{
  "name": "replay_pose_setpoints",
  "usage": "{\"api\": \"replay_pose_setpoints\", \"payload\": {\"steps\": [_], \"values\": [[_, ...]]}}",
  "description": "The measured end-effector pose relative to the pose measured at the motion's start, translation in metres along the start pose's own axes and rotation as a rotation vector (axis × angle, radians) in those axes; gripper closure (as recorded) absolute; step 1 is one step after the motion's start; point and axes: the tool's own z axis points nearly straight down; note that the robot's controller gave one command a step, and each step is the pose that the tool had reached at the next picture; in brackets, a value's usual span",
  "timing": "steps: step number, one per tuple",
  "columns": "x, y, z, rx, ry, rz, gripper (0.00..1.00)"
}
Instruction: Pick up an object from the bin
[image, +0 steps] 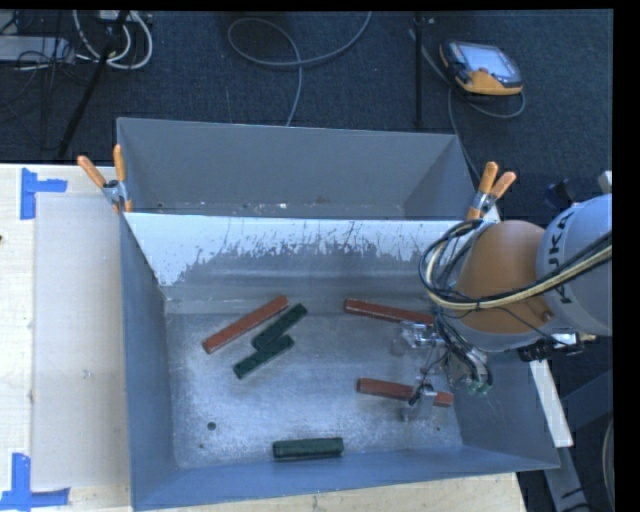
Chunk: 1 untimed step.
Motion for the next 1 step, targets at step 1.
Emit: {"api": "replay_pose_setpoints", "payload": {"steps": [1], "values": [[-0.0006, 0.0006, 0.0000, 0.001, -0.009, -0.001, 0.00]]}}
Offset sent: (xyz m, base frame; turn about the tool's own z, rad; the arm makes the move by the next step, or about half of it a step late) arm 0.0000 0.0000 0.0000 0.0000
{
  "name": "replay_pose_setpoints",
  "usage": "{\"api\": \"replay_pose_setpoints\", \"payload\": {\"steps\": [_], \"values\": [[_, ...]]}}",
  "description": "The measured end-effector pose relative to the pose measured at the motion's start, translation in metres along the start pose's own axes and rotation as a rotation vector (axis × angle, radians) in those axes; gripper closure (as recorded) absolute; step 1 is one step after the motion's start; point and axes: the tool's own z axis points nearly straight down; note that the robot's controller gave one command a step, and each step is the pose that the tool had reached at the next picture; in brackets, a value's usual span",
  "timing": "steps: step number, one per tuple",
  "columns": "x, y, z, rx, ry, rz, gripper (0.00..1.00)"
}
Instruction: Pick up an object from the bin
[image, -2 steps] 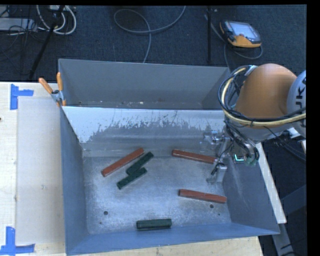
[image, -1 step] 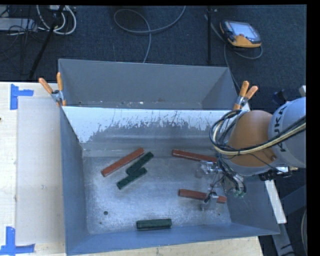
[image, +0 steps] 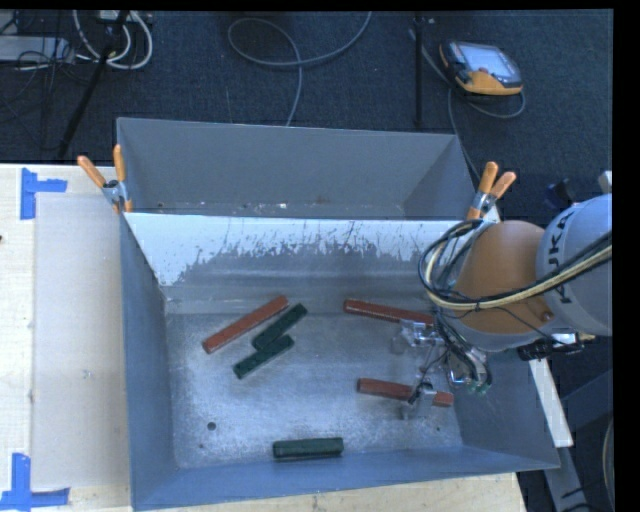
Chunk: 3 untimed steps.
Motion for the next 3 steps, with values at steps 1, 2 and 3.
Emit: {"api": "replay_pose_setpoints", "payload": {"steps": [1, 2, 3], "values": [[-0.0005, 0.0006, -0.0002, 0.000, -0.001, -0.002, 0.00], [-0.0008, 0.0012, -0.0003, 0.000, 0.000, -0.004, 0.00], [-0.0010, 0.0017, -0.0003, 0.001, 0.000, -0.007, 0.00]]}}
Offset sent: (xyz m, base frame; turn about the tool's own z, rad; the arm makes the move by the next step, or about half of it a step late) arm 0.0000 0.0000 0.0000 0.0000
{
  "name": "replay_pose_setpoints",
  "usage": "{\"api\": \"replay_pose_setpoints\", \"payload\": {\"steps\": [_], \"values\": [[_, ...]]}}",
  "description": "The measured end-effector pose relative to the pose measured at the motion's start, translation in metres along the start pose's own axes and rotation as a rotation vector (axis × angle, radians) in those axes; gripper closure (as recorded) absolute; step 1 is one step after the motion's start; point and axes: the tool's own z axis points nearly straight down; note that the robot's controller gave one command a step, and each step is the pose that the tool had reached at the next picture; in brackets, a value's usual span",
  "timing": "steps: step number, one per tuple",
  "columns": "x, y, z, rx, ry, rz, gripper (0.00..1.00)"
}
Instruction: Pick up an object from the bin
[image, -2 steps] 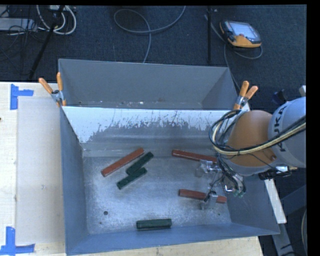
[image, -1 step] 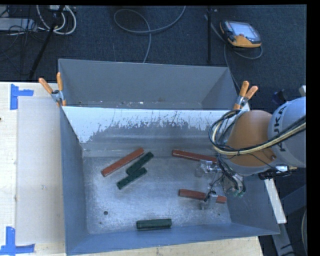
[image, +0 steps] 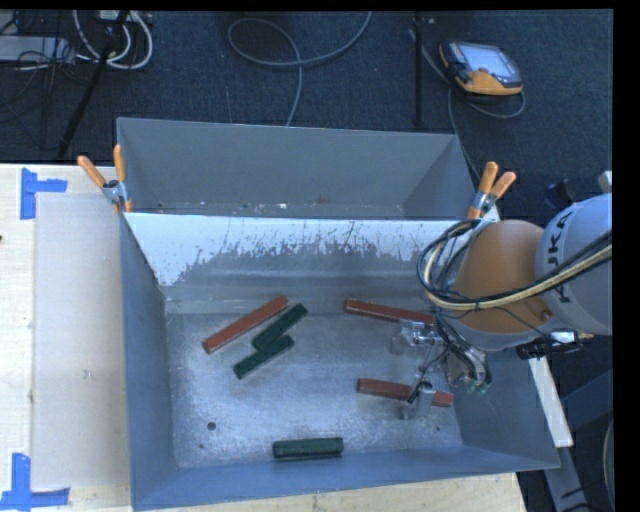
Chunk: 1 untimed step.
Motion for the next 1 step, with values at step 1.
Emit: {"api": "replay_pose_setpoints", "payload": {"steps": [1], "values": [[-0.0006, 0.0003, -0.0002, 0.000, -0.001, -0.001, 1.00]]}}
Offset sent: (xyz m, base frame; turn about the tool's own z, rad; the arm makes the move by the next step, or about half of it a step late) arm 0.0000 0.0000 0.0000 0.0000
